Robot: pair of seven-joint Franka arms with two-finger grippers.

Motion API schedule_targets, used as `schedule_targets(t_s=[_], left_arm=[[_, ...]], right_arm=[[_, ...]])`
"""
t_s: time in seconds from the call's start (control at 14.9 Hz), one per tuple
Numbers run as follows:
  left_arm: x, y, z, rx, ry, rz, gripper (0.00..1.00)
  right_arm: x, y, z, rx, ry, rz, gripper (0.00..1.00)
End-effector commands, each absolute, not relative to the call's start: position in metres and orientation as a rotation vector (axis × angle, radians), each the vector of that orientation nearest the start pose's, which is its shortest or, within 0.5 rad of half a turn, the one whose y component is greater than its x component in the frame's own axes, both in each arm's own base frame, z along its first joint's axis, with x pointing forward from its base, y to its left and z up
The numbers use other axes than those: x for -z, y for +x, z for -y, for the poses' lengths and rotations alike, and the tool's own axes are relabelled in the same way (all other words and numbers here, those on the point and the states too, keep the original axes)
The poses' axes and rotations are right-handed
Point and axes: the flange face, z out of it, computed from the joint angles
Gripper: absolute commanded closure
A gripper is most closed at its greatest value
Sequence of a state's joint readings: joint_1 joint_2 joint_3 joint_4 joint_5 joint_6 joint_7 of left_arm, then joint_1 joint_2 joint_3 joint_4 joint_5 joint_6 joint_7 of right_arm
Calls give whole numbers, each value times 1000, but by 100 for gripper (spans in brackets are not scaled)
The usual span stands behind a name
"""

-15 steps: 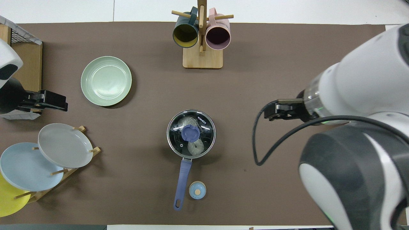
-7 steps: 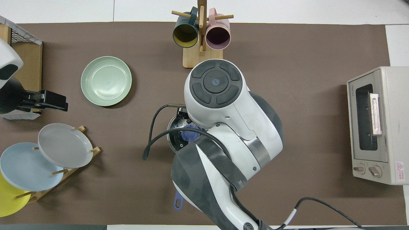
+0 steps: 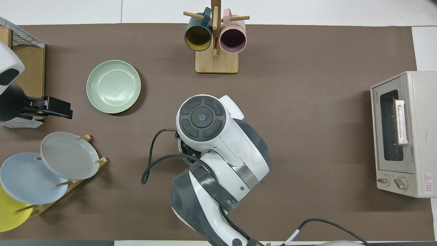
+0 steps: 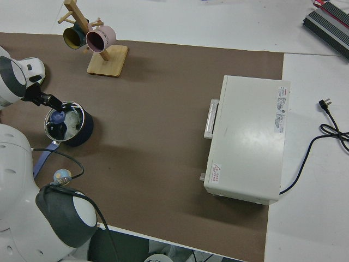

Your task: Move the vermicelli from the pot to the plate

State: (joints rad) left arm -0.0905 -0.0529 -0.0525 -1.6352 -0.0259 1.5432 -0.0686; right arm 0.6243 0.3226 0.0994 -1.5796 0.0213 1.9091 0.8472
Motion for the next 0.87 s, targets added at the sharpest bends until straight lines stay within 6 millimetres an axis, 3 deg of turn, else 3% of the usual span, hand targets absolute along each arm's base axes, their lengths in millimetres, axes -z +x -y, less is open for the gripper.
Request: schedule_targets(t_s=[0.0,0.34,0.47,0.8], left_arm=[[-621,527,77,-42,-3145,-113,0],[-621,527,77,-42,-3145,-116,0],[-621,527,77,-42,-3145,-116,0],[-621,527,77,-42,-3145,-116,0]], right_arm=[[-428,493,-437,-55,-3111,-228,0],[-411,492,-439,-42,-3130,-215,0],[-400,482,-446,-43,-3131,-187,0],[-398,482,-445,-45,-3134,-183,2]])
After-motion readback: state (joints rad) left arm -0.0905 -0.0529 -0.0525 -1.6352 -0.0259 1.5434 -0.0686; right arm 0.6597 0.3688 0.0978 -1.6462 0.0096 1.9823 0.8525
